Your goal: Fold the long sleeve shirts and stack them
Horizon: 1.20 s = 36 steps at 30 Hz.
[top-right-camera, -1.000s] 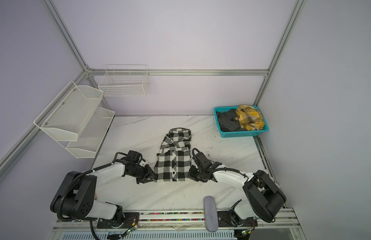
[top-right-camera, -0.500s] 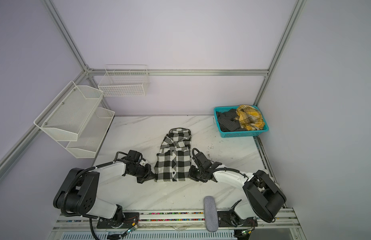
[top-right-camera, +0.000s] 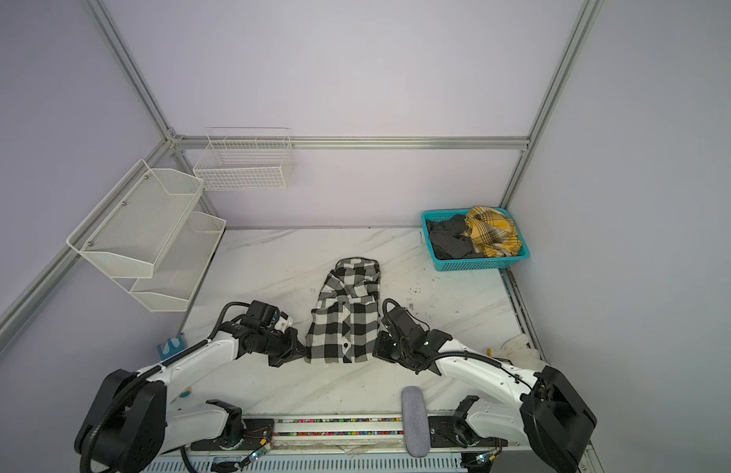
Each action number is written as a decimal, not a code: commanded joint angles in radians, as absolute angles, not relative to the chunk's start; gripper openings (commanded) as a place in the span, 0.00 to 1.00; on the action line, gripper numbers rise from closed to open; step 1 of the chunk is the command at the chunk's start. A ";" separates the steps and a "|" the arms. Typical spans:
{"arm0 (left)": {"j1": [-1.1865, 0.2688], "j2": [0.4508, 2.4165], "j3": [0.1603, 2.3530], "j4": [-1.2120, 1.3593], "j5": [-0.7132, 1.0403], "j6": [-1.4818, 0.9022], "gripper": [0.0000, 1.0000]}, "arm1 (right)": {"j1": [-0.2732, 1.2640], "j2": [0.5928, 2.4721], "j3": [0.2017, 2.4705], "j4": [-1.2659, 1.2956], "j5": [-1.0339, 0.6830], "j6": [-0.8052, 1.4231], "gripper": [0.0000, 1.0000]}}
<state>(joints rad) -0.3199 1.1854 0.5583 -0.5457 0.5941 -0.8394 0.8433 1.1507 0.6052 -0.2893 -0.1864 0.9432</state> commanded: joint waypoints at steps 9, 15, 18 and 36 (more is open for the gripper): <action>-0.424 0.945 0.600 -0.813 0.557 -0.912 0.00 | 0.989 0.899 0.624 -0.497 -0.035 1.105 0.00; -0.425 0.971 0.647 -0.811 0.548 -0.920 0.00 | 0.989 0.871 0.638 -0.526 0.001 1.119 0.00; -0.425 0.999 0.704 -0.799 0.555 -0.922 0.00 | 0.988 0.868 0.667 -0.529 0.026 1.119 0.00; -0.437 1.091 0.904 -0.740 0.578 -0.936 0.00 | 0.981 0.917 0.776 -0.548 0.077 1.117 0.00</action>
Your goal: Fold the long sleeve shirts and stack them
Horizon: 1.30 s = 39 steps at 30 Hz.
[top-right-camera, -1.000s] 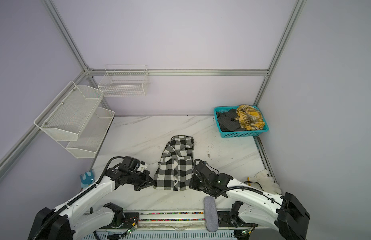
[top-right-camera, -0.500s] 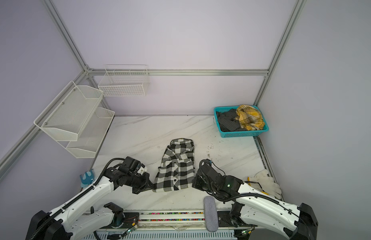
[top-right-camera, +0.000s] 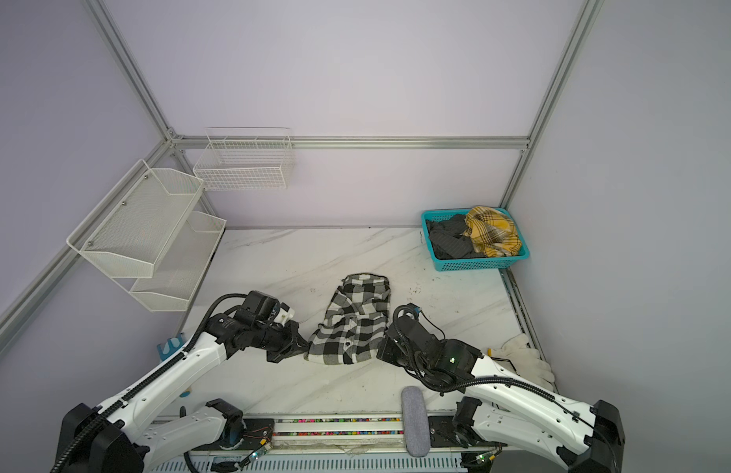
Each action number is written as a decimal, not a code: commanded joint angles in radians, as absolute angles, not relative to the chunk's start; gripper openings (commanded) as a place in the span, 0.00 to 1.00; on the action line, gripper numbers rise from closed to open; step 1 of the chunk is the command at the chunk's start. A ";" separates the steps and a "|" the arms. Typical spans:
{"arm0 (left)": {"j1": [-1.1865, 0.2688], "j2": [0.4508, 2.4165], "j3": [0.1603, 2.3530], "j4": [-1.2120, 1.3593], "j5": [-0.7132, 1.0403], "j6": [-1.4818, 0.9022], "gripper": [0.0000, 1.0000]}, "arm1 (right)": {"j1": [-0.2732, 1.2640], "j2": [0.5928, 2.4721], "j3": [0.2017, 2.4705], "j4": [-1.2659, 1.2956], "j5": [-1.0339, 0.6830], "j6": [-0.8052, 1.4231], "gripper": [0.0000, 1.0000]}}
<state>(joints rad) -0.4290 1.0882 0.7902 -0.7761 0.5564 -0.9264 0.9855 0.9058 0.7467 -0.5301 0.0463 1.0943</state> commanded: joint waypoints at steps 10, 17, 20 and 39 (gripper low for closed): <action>-0.448 1.142 0.945 -0.725 0.575 -0.923 0.00 | 0.926 0.953 0.776 -0.539 0.064 1.075 0.00; -0.456 1.056 0.854 -0.756 0.554 -0.947 0.00 | 0.925 1.057 0.802 -0.498 0.005 1.004 0.00; -0.484 1.024 0.847 -0.774 0.528 -0.965 0.00 | 0.925 1.076 0.801 -0.475 -0.011 0.991 0.00; -0.531 1.023 0.878 -0.766 0.437 -1.032 0.00 | 0.900 0.951 0.805 -0.602 0.026 1.041 0.00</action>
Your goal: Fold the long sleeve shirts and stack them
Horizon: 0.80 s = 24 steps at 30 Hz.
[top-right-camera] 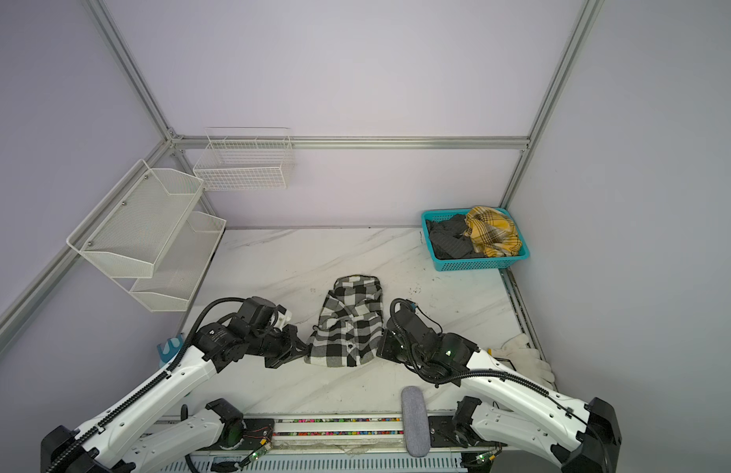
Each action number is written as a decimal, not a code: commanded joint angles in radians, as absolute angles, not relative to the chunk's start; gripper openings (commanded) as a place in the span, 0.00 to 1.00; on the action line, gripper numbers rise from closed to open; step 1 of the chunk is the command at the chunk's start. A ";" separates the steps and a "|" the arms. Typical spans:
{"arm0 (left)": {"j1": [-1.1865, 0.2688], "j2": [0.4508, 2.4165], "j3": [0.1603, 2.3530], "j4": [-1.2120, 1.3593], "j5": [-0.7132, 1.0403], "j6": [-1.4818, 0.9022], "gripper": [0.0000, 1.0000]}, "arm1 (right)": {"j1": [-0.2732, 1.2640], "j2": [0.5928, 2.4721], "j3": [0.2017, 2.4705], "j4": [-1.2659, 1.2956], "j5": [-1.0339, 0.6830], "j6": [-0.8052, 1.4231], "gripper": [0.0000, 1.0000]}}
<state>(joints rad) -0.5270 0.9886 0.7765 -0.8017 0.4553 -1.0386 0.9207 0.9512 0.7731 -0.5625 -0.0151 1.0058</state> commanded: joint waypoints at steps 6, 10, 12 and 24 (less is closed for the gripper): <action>-0.499 1.221 1.094 -0.664 0.427 -0.963 0.00 | 0.683 1.083 0.925 -0.574 -0.042 0.873 0.00; -0.450 1.458 1.270 -0.546 0.450 -0.913 0.00 | 0.511 1.281 1.092 -0.518 -0.135 0.736 0.00; -0.398 1.632 1.414 -0.548 0.462 -0.879 0.00 | 0.408 1.458 1.208 -0.472 -0.235 0.671 0.00; -0.253 2.387 2.469 -0.685 0.489 -0.805 0.82 | 0.285 1.962 1.678 -0.365 -0.135 0.536 0.88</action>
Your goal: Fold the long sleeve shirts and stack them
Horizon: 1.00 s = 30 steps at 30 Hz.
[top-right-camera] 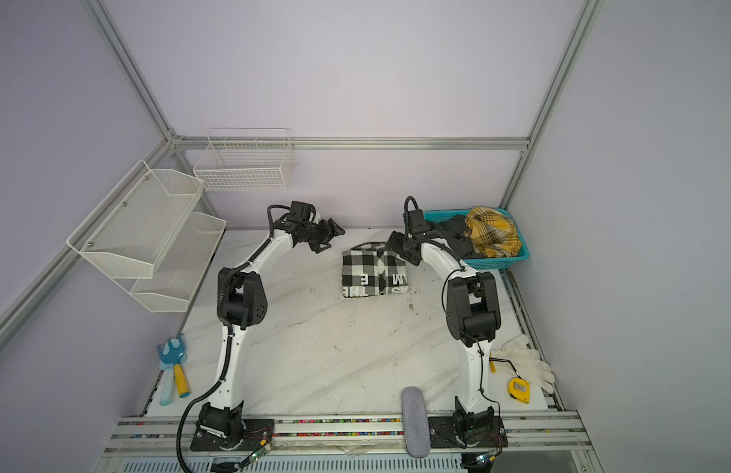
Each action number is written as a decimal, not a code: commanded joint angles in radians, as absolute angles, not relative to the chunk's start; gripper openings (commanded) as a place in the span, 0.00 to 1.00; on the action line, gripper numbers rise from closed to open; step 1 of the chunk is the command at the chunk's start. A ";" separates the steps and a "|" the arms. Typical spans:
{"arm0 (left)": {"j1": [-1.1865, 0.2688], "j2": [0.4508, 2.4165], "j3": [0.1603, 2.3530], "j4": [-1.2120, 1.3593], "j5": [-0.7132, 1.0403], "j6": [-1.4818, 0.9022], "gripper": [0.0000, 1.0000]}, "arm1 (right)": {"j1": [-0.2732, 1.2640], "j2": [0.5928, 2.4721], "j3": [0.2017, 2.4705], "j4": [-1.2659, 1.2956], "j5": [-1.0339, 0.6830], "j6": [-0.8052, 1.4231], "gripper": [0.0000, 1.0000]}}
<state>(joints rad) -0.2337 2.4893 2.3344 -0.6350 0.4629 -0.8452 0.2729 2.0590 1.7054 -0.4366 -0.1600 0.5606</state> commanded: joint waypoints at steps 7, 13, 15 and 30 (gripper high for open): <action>-0.300 1.974 1.700 -0.362 0.459 -0.839 0.81 | 0.287 1.884 1.632 -0.423 -0.015 0.423 0.89; -0.325 1.987 1.570 -0.339 0.461 -0.815 0.81 | 0.281 1.957 1.609 -0.432 -0.126 0.365 0.88; -0.323 2.029 1.611 -0.370 0.481 -0.804 0.79 | 0.281 1.972 1.592 -0.410 -0.141 0.358 0.86; -0.336 2.172 1.666 -0.383 0.574 -0.805 0.55 | 0.280 2.038 1.483 -0.310 -0.280 0.336 0.83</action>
